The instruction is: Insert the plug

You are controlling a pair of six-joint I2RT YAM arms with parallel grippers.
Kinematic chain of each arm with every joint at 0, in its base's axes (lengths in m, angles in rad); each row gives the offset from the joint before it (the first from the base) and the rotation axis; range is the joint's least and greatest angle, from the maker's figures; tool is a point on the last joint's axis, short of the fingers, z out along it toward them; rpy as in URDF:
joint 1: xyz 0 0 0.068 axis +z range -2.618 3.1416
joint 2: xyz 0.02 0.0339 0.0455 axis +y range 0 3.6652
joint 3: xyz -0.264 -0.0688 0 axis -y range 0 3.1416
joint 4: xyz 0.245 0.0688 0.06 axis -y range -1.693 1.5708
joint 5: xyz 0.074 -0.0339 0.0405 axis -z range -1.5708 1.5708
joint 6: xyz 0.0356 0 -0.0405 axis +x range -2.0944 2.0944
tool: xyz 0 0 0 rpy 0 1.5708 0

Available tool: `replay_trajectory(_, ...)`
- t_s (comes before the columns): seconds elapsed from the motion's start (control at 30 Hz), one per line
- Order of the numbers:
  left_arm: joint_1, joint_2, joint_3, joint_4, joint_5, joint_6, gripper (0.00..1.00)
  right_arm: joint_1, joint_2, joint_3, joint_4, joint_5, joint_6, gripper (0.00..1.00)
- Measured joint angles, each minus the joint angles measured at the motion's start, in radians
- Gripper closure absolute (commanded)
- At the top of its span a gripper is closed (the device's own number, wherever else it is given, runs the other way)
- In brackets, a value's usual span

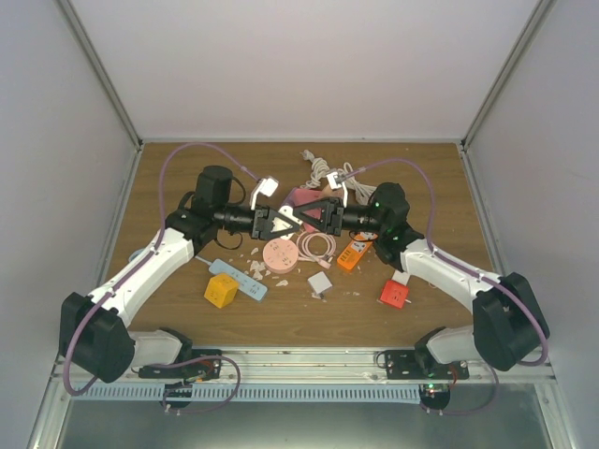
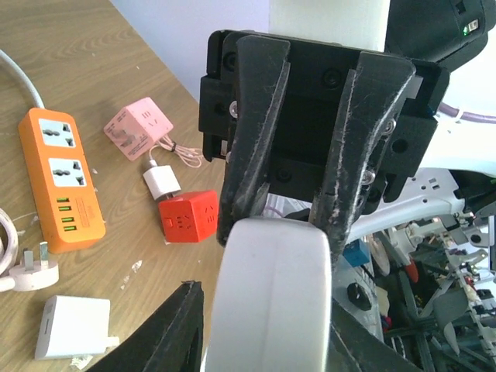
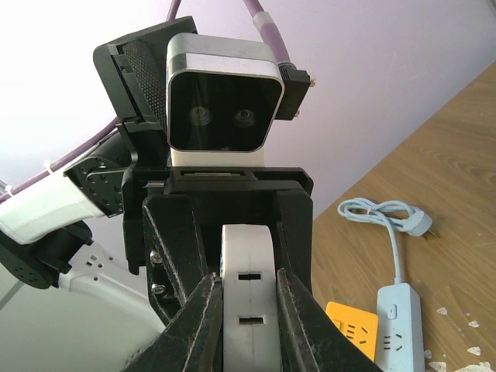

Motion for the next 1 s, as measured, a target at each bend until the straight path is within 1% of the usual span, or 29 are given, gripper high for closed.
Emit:
replay_trajectory(0.07, 0.001, 0.0, 0.0, 0.0, -0.002, 0.0, 0.7, 0.0, 0.0, 0.0, -0.009, 0.0, -0.006, 1.0)
replay_trajectory(0.23, 0.002, -0.001, 0.0, 0.0, 0.017, 0.007, 0.97, -0.003, 0.0, 0.0, -0.024, -0.004, -0.018, 0.99)
replay_trajectory(0.27, 0.002, -0.001, 0.0, 0.002, 0.026, 0.01, 0.99, -0.005, -0.002, 0.0, -0.022, -0.011, -0.021, 0.99)
replay_trajectory(0.3, 0.003, -0.002, 0.0, 0.003, 0.032, 0.01, 1.0, -0.005, -0.004, 0.0, -0.021, -0.011, -0.025, 0.97)
replay_trajectory(0.37, 0.003, -0.002, 0.0, 0.004, 0.036, 0.012, 1.0, -0.005, -0.007, 0.0, -0.023, -0.011, -0.027, 0.84)
replay_trajectory(0.4, 0.003, -0.002, 0.0, 0.004, 0.036, 0.014, 1.0, -0.005, -0.008, 0.0, -0.026, -0.01, -0.029, 0.75)
replay_trajectory(0.47, 0.003, -0.001, 0.0, 0.002, 0.03, 0.015, 1.0, -0.005, -0.011, 0.0, -0.042, -0.002, -0.038, 0.55)
replay_trajectory(0.5, 0.001, -0.001, 0.0, 0.002, 0.014, 0.02, 1.0, -0.004, -0.014, 0.001, -0.061, 0.01, -0.044, 0.48)
replay_trajectory(0.57, -0.002, 0.005, 0.0, -0.008, -0.044, 0.029, 1.0, -0.005, -0.024, 0.003, -0.115, 0.041, -0.07, 0.37)
replay_trajectory(0.6, -0.006, 0.013, 0.001, -0.019, -0.09, 0.039, 1.0, -0.006, -0.032, 0.005, -0.147, 0.069, -0.089, 0.34)
replay_trajectory(0.73, -0.047, 0.075, 0.024, -0.061, -0.274, 0.076, 1.0, -0.017, -0.089, 0.004, -0.281, 0.21, -0.14, 0.32)
replay_trajectory(0.9, -0.161, 0.222, 0.104, -0.098, -0.587, 0.135, 1.0, -0.058, -0.195, -0.008, -0.468, 0.502, -0.16, 0.31)
replay_trajectory(1.0, -0.237, 0.33, 0.177, -0.11, -0.769, 0.179, 1.0, -0.095, -0.229, -0.023, -0.573, 0.659, -0.158, 0.31)
